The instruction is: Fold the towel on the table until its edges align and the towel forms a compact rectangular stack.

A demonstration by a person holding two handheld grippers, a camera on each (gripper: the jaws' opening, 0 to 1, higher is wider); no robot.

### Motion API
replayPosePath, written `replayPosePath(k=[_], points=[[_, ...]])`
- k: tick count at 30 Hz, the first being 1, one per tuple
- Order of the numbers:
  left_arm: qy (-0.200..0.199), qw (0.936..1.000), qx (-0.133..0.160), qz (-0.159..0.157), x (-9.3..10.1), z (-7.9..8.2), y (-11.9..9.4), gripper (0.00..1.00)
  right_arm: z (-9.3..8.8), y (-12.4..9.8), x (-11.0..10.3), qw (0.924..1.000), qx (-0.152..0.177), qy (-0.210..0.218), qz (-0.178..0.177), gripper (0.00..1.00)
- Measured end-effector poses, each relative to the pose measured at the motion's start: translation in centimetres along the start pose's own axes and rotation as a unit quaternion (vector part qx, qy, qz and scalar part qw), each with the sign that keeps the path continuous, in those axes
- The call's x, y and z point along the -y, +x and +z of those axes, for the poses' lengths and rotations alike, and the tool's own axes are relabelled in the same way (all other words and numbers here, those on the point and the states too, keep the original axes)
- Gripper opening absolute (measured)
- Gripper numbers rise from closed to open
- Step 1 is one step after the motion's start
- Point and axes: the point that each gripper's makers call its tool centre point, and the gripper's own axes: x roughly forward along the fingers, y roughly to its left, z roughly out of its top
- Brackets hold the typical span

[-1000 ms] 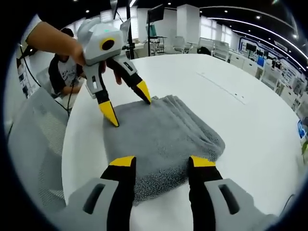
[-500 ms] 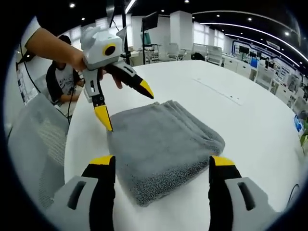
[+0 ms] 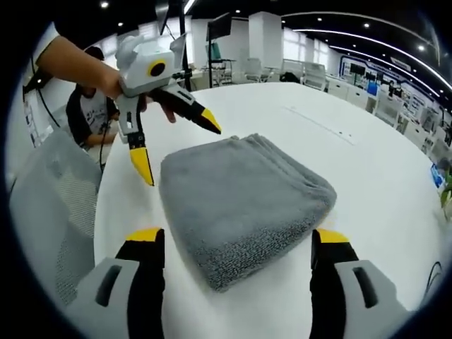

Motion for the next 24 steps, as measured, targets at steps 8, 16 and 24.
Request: replayPosePath(k=[8,16,24], points=[[-0.008,0.9998,-0.016,0.005,0.5,-1.2,0.8,0.90,-0.8,0.7,-0.4,0.9999,-0.005,0.014,-0.004,0.85],[-0.005,0.9997,-0.020,0.009,0.4,-1.6,1.4,0.83,-1.6,1.2,-0.8,0.9996,-0.011,0.026,-0.009,0.82],[0.006,0.9995,-0.031,0.001,0.0,-1.6,2.5,0.76,-1.9,1.9,0.2,0.9990,-0.015,0.037,-0.018,0.72]])
